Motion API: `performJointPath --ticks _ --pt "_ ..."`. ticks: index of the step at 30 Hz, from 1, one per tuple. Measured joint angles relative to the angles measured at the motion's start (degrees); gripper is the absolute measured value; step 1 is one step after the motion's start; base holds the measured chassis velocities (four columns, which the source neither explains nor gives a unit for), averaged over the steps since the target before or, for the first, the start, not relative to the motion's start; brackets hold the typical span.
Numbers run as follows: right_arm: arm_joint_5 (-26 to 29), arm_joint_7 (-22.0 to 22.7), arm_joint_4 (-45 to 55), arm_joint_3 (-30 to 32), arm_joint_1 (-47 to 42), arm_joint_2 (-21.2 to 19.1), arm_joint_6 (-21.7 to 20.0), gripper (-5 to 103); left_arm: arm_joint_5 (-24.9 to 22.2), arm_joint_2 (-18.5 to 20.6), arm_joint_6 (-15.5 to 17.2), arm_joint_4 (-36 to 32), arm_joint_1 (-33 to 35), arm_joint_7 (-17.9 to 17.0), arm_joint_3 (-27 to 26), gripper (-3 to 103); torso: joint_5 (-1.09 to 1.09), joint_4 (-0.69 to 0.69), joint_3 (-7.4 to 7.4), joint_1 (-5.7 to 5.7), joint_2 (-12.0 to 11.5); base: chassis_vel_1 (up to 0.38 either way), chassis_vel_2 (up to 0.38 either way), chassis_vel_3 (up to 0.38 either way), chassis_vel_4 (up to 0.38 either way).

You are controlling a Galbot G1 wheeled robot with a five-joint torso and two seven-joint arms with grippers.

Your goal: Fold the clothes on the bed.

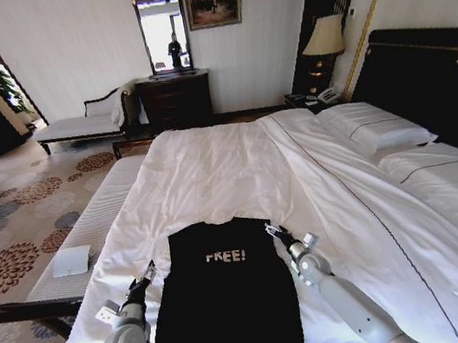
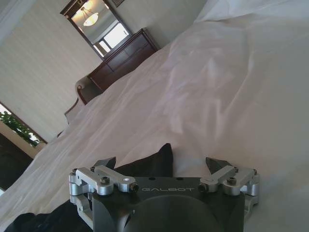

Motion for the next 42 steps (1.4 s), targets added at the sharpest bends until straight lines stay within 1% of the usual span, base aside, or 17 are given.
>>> performJointPath --ticks 2,3,6,10,13,15,16,19,20,22,23,24,27,28,31,39,42 --pt "0.09 -1.40 -0.67 -0.70 0.49 0.33 -0.06 100 -0.02 0.17 0.00 0.00 0.04 -0.04 -0.32 100 0.00 -0.01 0.00 0.00 0.00 0.000 0.000 0.000 0.000" --pt "0.05 -1.70 -1.26 -1.01 0.98 0.68 0.05 103 -0.03 0.21 0.00 0.01 0.04 -0.06 -0.44 100 0.00 0.00 0.00 0.00 0.00 0.000 0.000 0.000 0.000" --pt "0.01 -1.71 -1.78 -1.26 1.41 1.01 0.21 100 -0.05 0.23 -0.01 0.06 0.04 -0.07 -0.52 100 0.00 0.00 0.00 0.00 0.00 0.000 0.000 0.000 0.000" --pt "-1.30 -0.73 -4.58 -2.21 3.18 2.30 1.60 79 -0.05 0.36 -0.28 0.76 0.05 -0.09 -0.64 100 0.00 0.00 0.00 0.00 0.00 0.000 0.000 0.000 0.000" --pt "-1.86 -0.15 -5.55 -2.35 3.69 2.58 2.17 74 -0.05 0.36 -0.36 0.99 0.04 -0.10 -0.64 100 0.01 0.00 0.00 0.00 0.00 0.000 0.000 0.000 0.000" --pt "-2.42 0.47 -6.69 -2.43 4.33 2.73 2.82 63 -0.03 0.36 -0.40 1.21 0.04 -0.11 -0.54 100 0.01 0.00 0.00 0.00 0.00 0.000 0.000 0.000 0.000" --pt "-2.42 0.47 -6.69 -2.43 4.33 2.73 2.82 63 -0.03 0.36 -0.40 1.21 0.04 -0.11 -0.54 100 0.01 0.00 0.00 0.00 0.00 0.000 0.000 0.000 0.000" --pt "-2.48 1.23 -7.04 -2.19 4.70 2.82 3.27 47 -0.01 0.50 -0.42 1.54 -0.18 -0.16 -0.38 100 0.01 0.01 0.00 0.00 0.00 0.000 0.000 0.000 0.000" --pt "-2.48 1.34 -7.04 -2.12 4.73 2.83 3.37 47 -0.01 0.53 -0.42 1.61 -0.29 -0.18 -0.31 100 0.01 0.00 0.00 0.00 0.00 0.000 0.000 0.000 0.000" --pt "-2.47 1.44 -7.04 -2.05 4.75 2.83 3.58 41 -0.01 0.54 -0.41 1.71 -0.45 -0.19 -0.22 100 0.01 0.00 0.00 0.00 0.00 0.000 0.000 0.000 0.000" --pt "-2.47 1.47 -7.03 -2.01 4.77 2.83 3.77 36 0.00 0.53 -0.41 1.79 -0.61 -0.21 -0.09 100 0.01 0.00 0.00 0.00 0.00 0.000 0.000 0.000 0.000" --pt "-2.48 1.47 -7.03 -1.98 4.79 2.84 3.84 36 0.02 0.51 -0.42 1.83 -0.70 -0.21 0.01 100 0.01 0.00 0.00 0.00 0.00 0.000 0.000 0.000 0.000" --pt "-2.52 1.48 -7.12 -1.44 5.16 3.03 4.44 19 0.57 0.54 -0.40 2.57 -1.23 -0.22 0.94 100 0.01 0.00 0.00 0.00 0.00 0.000 0.000 0.000 0.000" --pt "-2.52 1.48 -7.12 -1.44 5.16 3.03 4.44 19 0.57 0.54 -0.40 2.57 -1.23 -0.22 0.94 100 0.01 0.00 0.00 0.00 0.00 0.000 0.000 0.000 0.000" --pt "-2.69 1.34 -7.15 -1.29 5.10 3.04 4.70 3 1.07 1.07 -0.32 3.19 -1.79 -0.18 1.66 100 0.00 0.01 0.00 0.00 0.00 0.000 0.000 0.000 0.000" --pt "-3.16 0.85 -5.93 -0.78 4.07 2.79 5.14 0 0.98 2.58 0.28 3.99 -3.83 -0.15 2.87 100 0.01 0.00 0.00 0.00 0.00 0.000 0.000 0.000 0.000" --pt "-3.72 1.05 -4.94 -0.18 4.05 2.74 5.70 0 0.49 4.20 0.91 5.58 -6.73 -0.13 4.14 100 0.00 0.02 0.00 0.00 0.00 0.000 0.000 0.000 0.000"
